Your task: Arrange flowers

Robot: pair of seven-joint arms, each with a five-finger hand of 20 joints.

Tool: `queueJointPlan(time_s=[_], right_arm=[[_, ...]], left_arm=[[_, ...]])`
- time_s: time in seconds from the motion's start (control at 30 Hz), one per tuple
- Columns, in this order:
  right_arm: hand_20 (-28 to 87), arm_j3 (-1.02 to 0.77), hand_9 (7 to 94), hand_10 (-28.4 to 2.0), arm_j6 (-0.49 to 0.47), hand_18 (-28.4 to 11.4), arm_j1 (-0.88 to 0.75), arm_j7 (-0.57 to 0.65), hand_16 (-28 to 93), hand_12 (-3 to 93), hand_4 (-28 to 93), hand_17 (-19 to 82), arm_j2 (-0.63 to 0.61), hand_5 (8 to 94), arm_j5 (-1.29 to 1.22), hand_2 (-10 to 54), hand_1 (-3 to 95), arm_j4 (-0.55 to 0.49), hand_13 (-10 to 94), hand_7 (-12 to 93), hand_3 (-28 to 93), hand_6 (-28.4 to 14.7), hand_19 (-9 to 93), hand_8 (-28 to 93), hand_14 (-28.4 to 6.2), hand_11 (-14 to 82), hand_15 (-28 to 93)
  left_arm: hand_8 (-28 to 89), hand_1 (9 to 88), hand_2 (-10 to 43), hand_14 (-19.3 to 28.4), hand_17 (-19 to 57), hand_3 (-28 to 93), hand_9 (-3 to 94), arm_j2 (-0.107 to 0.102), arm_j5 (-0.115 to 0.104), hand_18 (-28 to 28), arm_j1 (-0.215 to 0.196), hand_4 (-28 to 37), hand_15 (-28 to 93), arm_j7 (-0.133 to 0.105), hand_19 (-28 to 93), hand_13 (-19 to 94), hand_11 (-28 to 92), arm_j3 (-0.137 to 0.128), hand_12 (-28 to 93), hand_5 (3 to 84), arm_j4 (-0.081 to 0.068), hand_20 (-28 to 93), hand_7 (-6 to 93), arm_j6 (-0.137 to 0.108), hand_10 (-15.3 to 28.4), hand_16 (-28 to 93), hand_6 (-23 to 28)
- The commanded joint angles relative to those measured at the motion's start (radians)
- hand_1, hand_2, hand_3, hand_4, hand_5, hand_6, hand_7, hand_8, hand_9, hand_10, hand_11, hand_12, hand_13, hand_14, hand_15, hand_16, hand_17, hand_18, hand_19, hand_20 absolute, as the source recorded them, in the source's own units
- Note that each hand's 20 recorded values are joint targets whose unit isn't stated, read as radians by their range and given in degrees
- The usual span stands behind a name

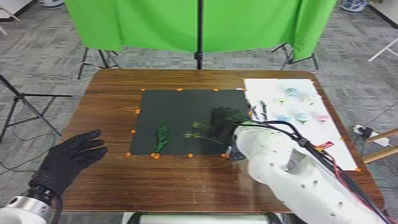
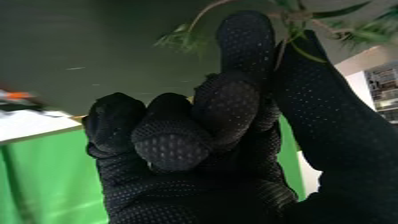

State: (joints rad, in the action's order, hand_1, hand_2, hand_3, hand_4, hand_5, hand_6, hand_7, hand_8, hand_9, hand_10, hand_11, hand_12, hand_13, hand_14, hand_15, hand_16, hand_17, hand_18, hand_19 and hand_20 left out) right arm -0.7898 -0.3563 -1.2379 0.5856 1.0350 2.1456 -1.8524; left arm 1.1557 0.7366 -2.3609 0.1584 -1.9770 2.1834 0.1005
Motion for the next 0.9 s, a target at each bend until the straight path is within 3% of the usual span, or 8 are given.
queueJointPlan(time_s=[0.03,0.23,0.3,0.4,0.53,0.9], right_arm=[[47,0.053,90.4,-6.0,0.069,-21.1,0.008,0.078,32,32.1,-25,46,0.085,81.3,0.109,-9.5,41.8,0.041,85,49,83,-1.3,93,-1,-5.1,57.4,76],[50,0.05,93.3,-5.4,0.007,-21.7,-0.002,0.121,33,31.7,-25,50,0.119,85.7,0.098,-7.3,38.3,0.041,88,43,85,-0.8,93,1,-4.4,56.5,74],[51,0.051,93.7,-5.4,-0.027,-22.1,-0.003,0.13,33,27.5,-24,52,0.134,90.0,0.072,-4.5,35.4,0.047,91,40,86,0.3,93,-9,-4.1,59.8,73],[52,0.049,93.7,-5.6,-0.057,-22.2,-0.005,0.144,32,25.5,-23,54,0.165,92.0,0.035,-3.0,34.4,0.072,93,40,86,0.6,93,-15,-3.9,61.2,73],[52,0.039,93.7,-5.5,-0.03,-22.3,-0.016,0.143,32,24.2,-23,55,0.19,93.3,0.01,-0.3,32.5,0.098,94,38,84,0.6,93,-15,-3.6,62.0,72],[53,0.037,93.7,-5.8,0.029,-22.6,-0.014,0.129,32,23.9,-23,55,0.202,93.4,0.035,1.7,31.5,0.123,94,38,83,0.7,93,-15,-3.7,61.7,72]], left_arm=[[-16,25.5,6.3,17.7,-6.1,76,31.5,0.006,0.0,23.2,-0.011,-27.5,56,0.012,62,26,40,0.011,13,35.6,-0.007,3,31.4,-0.006,15.6,-7,6.4],[-15,25.5,6.3,17.7,-6.1,76,31.6,0.004,0.001,23.2,-0.014,-27.5,56,0.012,62,26,40,0.012,13,35.7,-0.007,3,31.3,-0.003,15.5,-7,6.4],[-15,25.5,6.3,17.6,-6.1,76,31.6,0.003,0.001,23.3,-0.009,-27.5,56,0.014,62,26,40,0.014,13,35.7,-0.01,3,31.3,-0.001,15.5,-7,6.4],[-15,25.4,6.2,17.7,-6.1,76,31.6,0.004,0.001,23.3,-0.006,-27.4,56,0.016,62,26,40,0.019,13,35.7,-0.011,3,31.3,0.0,15.5,-7,6.4],[-15,25.4,6.2,17.7,-6.1,76,31.6,-0.002,0.0,23.3,0.01,-27.5,56,0.024,62,26,40,0.029,13,35.7,-0.02,3,31.2,0.007,15.6,-7,6.4],[-16,25.5,6.3,17.7,-6.1,76,31.6,-0.003,0.0,23.2,0.017,-27.6,56,0.025,62,26,40,0.036,13,35.6,-0.023,3,31.4,0.009,15.5,-7,6.3]])
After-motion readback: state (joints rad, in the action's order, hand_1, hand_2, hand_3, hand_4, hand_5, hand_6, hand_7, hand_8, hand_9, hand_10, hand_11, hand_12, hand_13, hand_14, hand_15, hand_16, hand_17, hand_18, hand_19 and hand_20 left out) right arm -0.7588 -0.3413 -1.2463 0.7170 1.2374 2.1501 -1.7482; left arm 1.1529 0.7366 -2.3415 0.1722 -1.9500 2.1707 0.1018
